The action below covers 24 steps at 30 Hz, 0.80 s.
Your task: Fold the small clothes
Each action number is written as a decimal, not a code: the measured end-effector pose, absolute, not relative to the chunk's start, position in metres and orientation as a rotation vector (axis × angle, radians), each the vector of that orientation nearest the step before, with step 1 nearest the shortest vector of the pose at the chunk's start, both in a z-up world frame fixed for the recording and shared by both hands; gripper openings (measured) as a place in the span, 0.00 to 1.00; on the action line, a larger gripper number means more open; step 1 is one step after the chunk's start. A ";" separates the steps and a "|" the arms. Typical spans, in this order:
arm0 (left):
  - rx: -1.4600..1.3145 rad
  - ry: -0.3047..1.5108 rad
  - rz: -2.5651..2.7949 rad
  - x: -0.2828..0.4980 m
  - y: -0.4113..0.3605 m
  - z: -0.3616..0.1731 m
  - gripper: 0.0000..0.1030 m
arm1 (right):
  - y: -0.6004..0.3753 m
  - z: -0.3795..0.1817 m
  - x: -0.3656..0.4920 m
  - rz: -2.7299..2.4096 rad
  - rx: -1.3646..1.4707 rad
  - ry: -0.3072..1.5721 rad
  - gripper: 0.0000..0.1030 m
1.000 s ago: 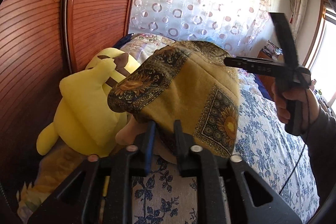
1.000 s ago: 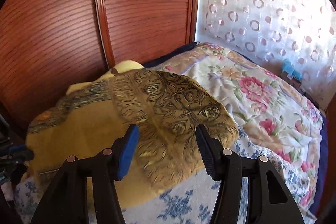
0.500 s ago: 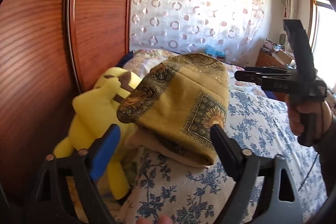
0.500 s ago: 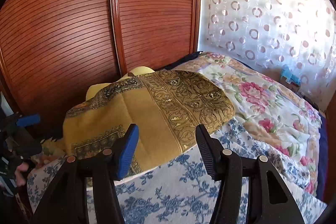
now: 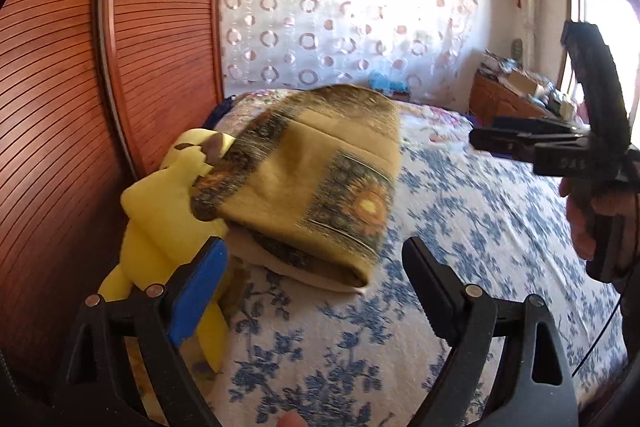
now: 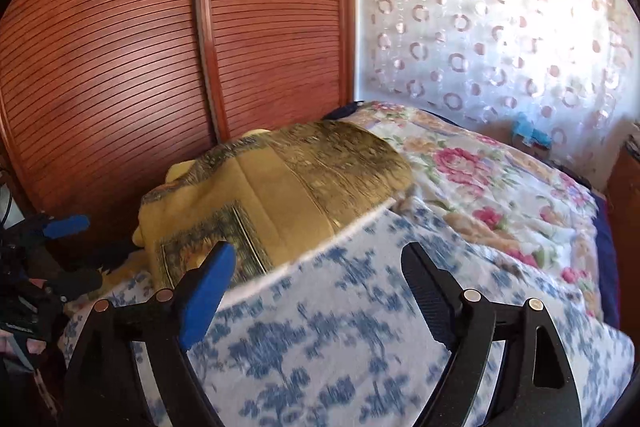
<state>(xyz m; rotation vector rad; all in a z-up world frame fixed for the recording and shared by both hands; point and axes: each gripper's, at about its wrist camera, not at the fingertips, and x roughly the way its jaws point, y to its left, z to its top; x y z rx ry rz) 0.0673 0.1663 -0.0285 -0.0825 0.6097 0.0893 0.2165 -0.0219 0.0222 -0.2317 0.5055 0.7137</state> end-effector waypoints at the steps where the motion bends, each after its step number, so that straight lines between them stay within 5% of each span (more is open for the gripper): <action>1: -0.080 0.614 0.073 0.069 0.161 -0.030 0.87 | -0.028 0.022 0.211 0.701 -0.223 0.503 0.84; 24: -0.043 0.597 -0.167 0.084 0.028 0.006 0.87 | -0.192 0.030 0.056 0.312 -0.040 0.445 0.84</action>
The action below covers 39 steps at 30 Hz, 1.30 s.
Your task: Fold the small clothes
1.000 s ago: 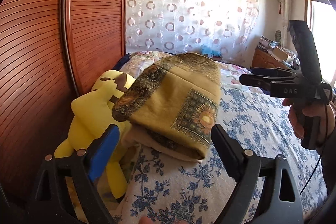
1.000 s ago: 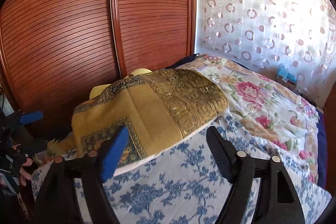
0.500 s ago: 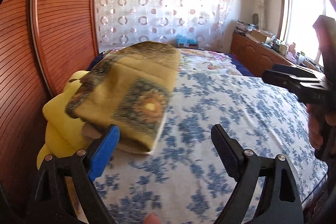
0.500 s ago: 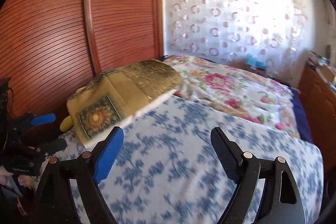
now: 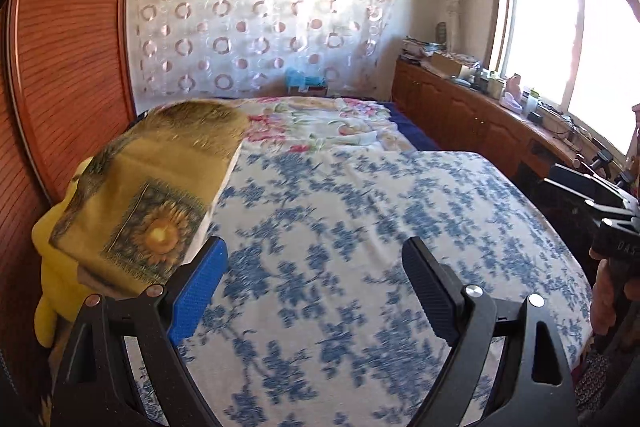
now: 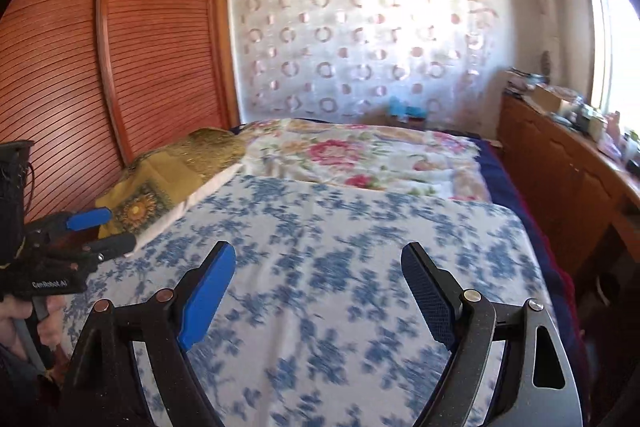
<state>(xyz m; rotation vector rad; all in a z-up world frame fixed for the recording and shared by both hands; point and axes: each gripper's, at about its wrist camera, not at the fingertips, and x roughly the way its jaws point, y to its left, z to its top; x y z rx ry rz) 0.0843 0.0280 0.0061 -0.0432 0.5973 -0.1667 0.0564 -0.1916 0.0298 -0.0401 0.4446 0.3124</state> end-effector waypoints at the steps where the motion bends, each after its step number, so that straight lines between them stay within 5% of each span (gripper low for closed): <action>1: -0.040 0.592 -0.167 0.084 0.025 0.009 0.87 | -0.196 0.031 0.052 0.302 -0.032 0.443 0.84; 18: 0.005 0.418 -0.157 0.046 0.001 0.082 0.87 | -0.229 0.071 -0.013 0.164 0.020 0.302 0.84; 39: 0.002 0.409 -0.126 0.044 0.008 0.081 0.87 | -0.224 0.060 0.001 0.160 0.017 0.288 0.84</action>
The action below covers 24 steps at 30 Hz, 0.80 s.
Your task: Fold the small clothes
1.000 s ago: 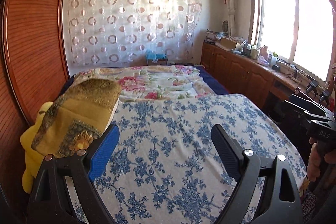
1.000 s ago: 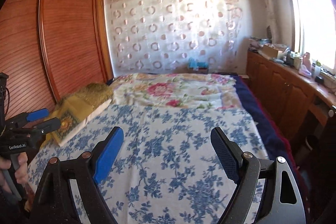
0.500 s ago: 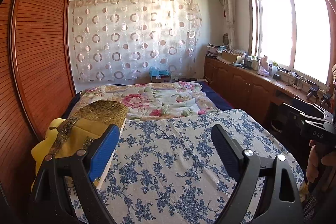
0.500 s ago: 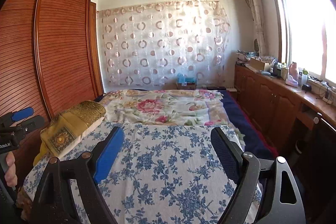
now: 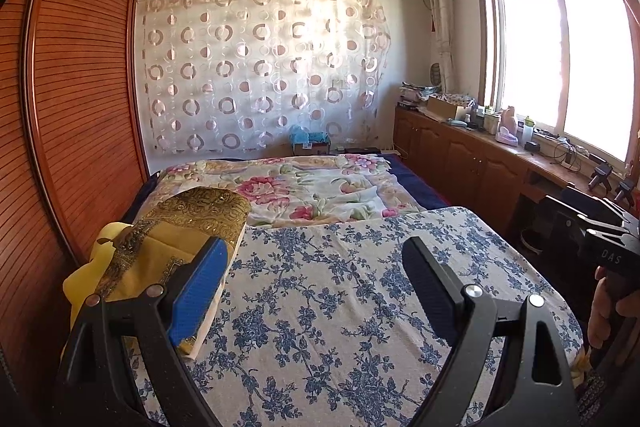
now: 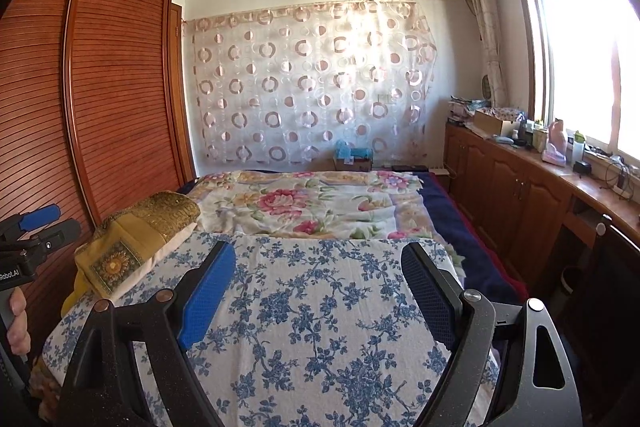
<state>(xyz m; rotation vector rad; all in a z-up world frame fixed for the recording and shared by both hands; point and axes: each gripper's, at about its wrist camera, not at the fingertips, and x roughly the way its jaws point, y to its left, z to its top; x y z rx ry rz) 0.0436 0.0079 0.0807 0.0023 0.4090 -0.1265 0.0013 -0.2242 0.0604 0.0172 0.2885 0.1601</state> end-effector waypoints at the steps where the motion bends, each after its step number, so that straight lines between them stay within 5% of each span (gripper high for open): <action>1: 0.003 0.410 -0.125 0.044 0.008 0.080 0.87 | -0.225 0.060 0.002 0.161 0.018 0.288 0.84; 24: 0.002 0.410 -0.125 0.044 0.010 0.081 0.87 | -0.226 0.060 0.002 0.166 0.020 0.289 0.84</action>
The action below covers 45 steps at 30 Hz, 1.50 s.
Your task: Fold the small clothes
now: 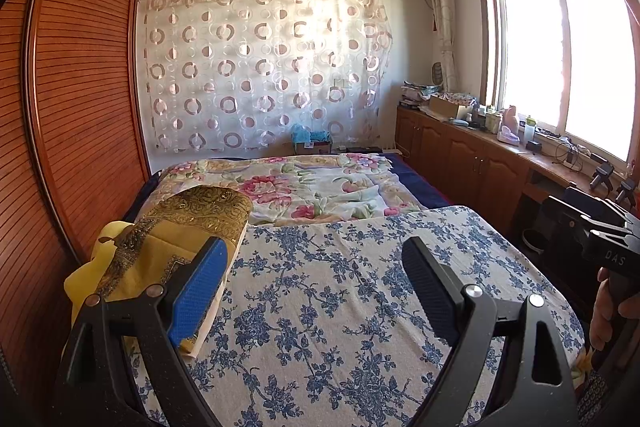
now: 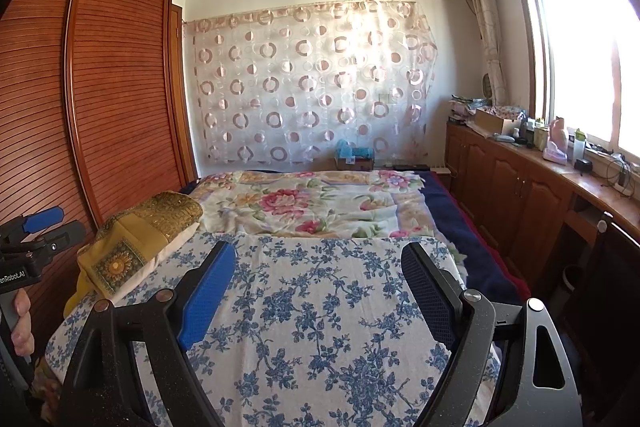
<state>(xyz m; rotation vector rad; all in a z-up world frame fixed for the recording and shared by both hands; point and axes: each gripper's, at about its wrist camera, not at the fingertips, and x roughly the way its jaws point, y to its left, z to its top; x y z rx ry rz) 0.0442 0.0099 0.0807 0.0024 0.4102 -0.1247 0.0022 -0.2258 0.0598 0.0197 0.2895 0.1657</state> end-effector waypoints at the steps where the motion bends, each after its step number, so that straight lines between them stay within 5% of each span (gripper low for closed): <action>1: 0.003 0.410 -0.125 0.044 0.010 0.081 0.87 | -0.226 0.060 0.002 0.166 0.020 0.289 0.84; 45: 0.003 0.409 -0.125 0.044 0.010 0.078 0.87 | -0.224 0.060 0.003 0.172 0.017 0.286 0.84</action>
